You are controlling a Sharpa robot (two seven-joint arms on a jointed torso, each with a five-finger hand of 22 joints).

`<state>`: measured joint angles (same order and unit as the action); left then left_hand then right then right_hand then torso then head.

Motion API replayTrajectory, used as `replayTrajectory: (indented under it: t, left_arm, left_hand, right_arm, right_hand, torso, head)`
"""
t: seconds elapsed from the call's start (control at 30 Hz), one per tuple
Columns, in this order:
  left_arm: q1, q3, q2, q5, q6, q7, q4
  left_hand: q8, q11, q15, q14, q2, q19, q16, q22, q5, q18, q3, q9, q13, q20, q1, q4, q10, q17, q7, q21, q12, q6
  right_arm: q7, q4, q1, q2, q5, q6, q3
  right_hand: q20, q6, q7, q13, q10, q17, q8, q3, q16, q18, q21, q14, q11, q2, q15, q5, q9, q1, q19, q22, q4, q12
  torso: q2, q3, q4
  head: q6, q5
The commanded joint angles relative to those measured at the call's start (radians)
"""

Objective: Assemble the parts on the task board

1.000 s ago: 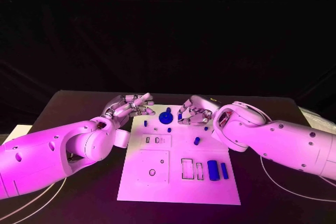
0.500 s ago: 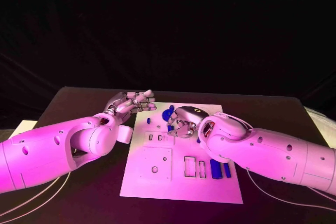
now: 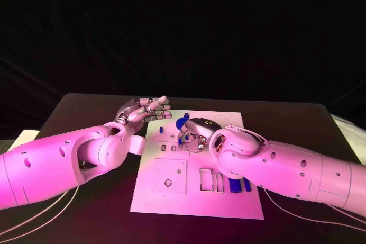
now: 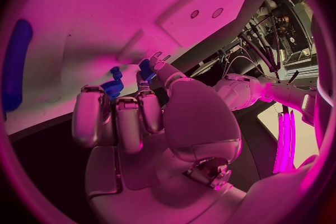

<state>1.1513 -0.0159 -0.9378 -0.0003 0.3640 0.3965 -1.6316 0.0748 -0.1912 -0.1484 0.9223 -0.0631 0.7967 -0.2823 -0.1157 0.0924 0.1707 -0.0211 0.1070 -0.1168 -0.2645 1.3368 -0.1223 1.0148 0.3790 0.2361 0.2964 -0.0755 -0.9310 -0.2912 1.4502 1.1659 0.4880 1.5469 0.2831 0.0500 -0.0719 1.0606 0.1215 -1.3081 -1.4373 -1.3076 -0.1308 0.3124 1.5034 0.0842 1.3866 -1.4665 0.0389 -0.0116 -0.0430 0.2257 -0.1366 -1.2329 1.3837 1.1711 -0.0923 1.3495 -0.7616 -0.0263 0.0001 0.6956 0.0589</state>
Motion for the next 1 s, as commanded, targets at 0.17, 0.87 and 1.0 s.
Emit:
replayTrajectory:
  t: [0.17, 0.87, 1.0]
  left_arm:
    - [0.0, 0.0, 0.004, 0.006, -0.006, 0.012, -0.006]
    - [0.0, 0.0, 0.006, 0.006, -0.019, -0.001, -0.002]
    - [0.0, 0.0, 0.005, 0.006, -0.022, -0.003, -0.002]
  left_hand:
    - [-0.004, 0.0, -0.003, -0.003, -0.006, -0.009, 0.007, 0.002, 0.003, 0.011, 0.0, 0.0, 0.002, 0.001, -0.006, 0.007, -0.008, -0.002, 0.008, -0.006, 0.004, 0.008]
    - [-0.004, 0.0, -0.003, -0.001, -0.009, -0.009, 0.008, 0.002, 0.004, 0.012, -0.002, 0.0, 0.002, 0.001, -0.005, 0.008, -0.008, -0.004, 0.009, -0.007, 0.003, 0.008]
    - [-0.004, 0.0, -0.003, 0.001, -0.011, -0.009, 0.01, 0.003, 0.004, 0.012, -0.005, 0.0, 0.003, 0.0, -0.001, 0.01, -0.008, -0.007, 0.01, -0.007, 0.003, 0.009]
  right_arm:
    - [0.0, -0.002, -0.007, -0.008, 0.021, -0.011, 0.002]
    - [-0.001, -0.003, -0.016, -0.007, 0.05, -0.042, 0.007]
    - [-0.002, -0.001, -0.017, -0.004, 0.052, -0.05, 0.008]
  right_hand:
    - [0.0, -0.008, 0.002, -0.073, 0.006, -0.13, 0.007, 0.005, -0.006, -0.005, -0.004, -0.076, -0.002, -0.006, 0.007, -0.002, -0.001, 0.011, -0.01, -0.002, 0.001, -0.004]
    - [-0.003, -0.014, 0.005, -0.066, 0.013, -0.125, 0.016, -0.003, -0.01, -0.003, -0.009, -0.075, 0.002, -0.023, 0.011, -0.015, -0.003, 0.022, -0.013, -0.009, 0.002, -0.013]
    - [-0.004, -0.018, 0.007, -0.064, 0.016, -0.123, 0.019, -0.005, -0.011, -0.003, -0.011, -0.075, 0.003, -0.026, 0.011, -0.016, -0.003, 0.023, -0.015, -0.013, 0.001, -0.016]
  torso:
    - [0.0, 0.0016, -0.0012]
    - [0.001, 0.0002, -0.0003]
    - [0.001, 0.0006, -0.0002]
  head:
    - [0.005, 0.004]
    - [0.01, -0.002]
    - [0.013, -0.001]
